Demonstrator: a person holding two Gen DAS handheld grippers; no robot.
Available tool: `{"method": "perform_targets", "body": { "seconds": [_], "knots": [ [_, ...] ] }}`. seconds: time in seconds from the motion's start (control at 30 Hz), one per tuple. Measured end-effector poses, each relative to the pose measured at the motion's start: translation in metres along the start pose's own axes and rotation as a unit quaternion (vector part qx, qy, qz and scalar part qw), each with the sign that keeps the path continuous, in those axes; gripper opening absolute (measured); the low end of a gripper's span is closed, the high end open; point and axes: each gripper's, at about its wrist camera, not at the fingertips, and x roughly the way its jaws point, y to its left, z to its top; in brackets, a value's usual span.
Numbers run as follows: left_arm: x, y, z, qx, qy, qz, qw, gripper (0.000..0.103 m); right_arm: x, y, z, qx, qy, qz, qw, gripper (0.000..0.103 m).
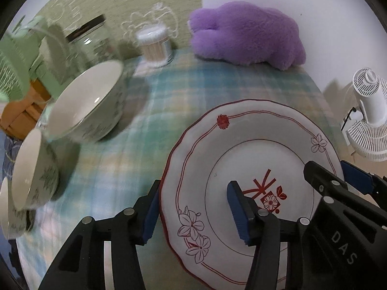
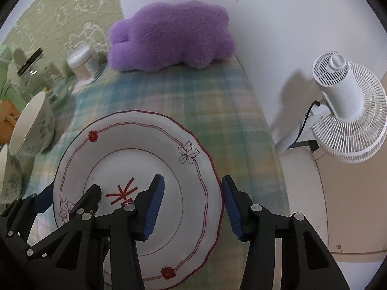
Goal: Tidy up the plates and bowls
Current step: 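Grasp the rim of the red-trimmed white plate with both grippers, then lift the red-trimmed plate and carry it toward the yellow-flower plate stack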
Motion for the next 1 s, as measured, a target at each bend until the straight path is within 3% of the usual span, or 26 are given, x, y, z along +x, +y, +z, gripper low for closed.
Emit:
{"method": "perform_targets", "body": {
  "seconds": [0.2,0.43,1.0],
  "knots": [
    [-0.011,0.019,-0.029,-0.003,0.018,0.010,0.9998,0.055,-0.012,0.018,-0.027,-0.019,0.024,0.023,0.999,0.052],
    [-0.016,0.041,-0.056,-0.040,0.042,0.002,0.9983,0.053,-0.025,0.037,-0.051,-0.046,0.038,0.040,0.997,0.048],
    [-0.013,0.039,-0.052,-0.043,0.020,0.020,0.9987,0.052,-0.008,0.047,-0.050,-0.073,0.036,0.014,0.997,0.046]
  ]
}}
